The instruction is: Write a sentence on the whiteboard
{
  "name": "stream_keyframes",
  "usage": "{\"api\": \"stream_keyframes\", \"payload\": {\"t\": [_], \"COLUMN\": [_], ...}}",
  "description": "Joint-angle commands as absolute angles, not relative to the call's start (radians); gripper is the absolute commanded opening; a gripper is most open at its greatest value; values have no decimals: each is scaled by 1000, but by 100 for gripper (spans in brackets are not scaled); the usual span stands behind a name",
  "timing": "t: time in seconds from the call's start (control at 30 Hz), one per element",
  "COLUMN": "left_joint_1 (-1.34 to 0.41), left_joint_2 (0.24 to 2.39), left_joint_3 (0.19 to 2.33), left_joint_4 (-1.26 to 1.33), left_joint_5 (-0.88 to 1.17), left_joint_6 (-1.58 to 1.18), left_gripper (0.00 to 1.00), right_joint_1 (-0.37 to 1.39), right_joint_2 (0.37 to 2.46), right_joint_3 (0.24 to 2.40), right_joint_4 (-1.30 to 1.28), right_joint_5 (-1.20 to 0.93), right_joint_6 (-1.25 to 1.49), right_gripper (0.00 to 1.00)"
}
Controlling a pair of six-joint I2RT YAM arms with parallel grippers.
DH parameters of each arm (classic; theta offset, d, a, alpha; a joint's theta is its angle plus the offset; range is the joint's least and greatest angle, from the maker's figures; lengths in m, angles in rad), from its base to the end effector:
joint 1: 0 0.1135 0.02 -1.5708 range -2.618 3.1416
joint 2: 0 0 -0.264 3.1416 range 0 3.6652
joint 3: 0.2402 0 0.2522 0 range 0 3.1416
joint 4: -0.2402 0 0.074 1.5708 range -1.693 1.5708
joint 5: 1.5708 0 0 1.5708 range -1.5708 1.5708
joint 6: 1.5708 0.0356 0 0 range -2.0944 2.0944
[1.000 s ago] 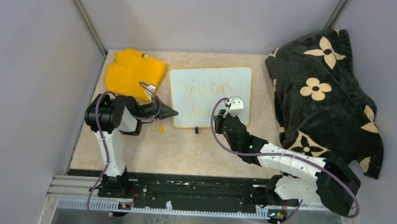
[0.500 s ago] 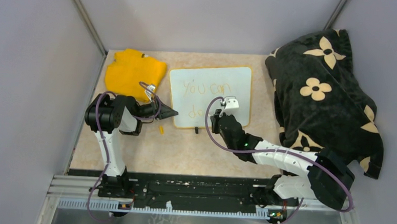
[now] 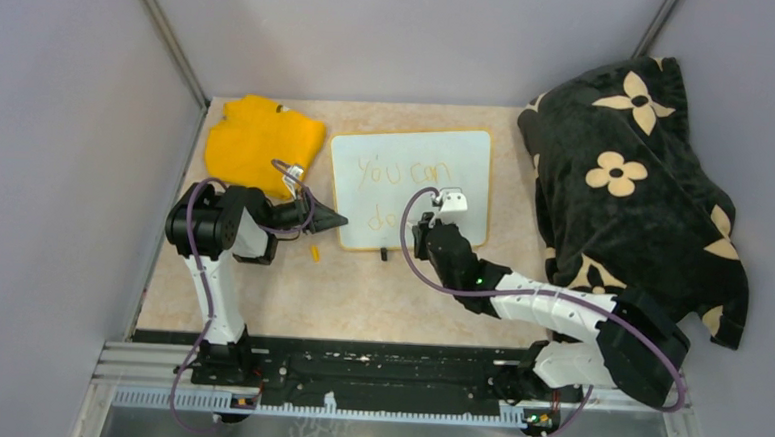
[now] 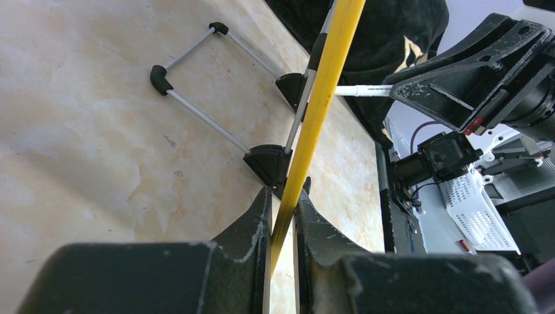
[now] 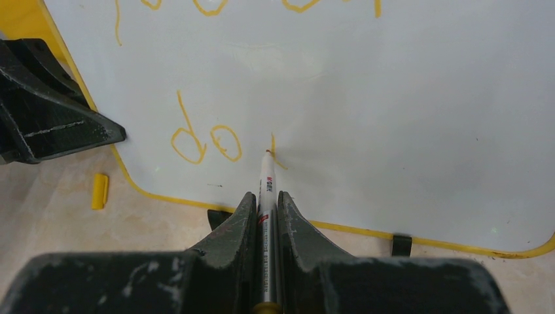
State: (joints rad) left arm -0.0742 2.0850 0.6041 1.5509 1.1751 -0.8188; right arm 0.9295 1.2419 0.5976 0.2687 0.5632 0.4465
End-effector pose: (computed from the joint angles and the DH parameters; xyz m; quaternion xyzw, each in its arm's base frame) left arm 0.3158 -0.0564 0.1109 0.1712 0.6762 -0.6038 0.3858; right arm 0.1728 0.1997 0.2260 -0.0381 0.8085 0.1657 0.5634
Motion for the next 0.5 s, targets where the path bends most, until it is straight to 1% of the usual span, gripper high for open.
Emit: {"api": "stream_keyframes", "payload": {"t": [0.0, 0.47], "left_joint_1": [-77, -77], "left_joint_2": [2122, 2122], "left_joint_3": [609, 609], "left_joint_4": [1700, 1699], "left_joint_5": [1137, 1137], "left_joint_6": [-830, -830], "left_gripper": [0, 0], "right_joint_1": [917, 897], "right_joint_2": [1255, 1179], "right_joint_3": [637, 577], "right_joint_4": [299, 238], "right_joint_5": [593, 630], "right_joint_6": [469, 475], "right_gripper": [0, 0]}}
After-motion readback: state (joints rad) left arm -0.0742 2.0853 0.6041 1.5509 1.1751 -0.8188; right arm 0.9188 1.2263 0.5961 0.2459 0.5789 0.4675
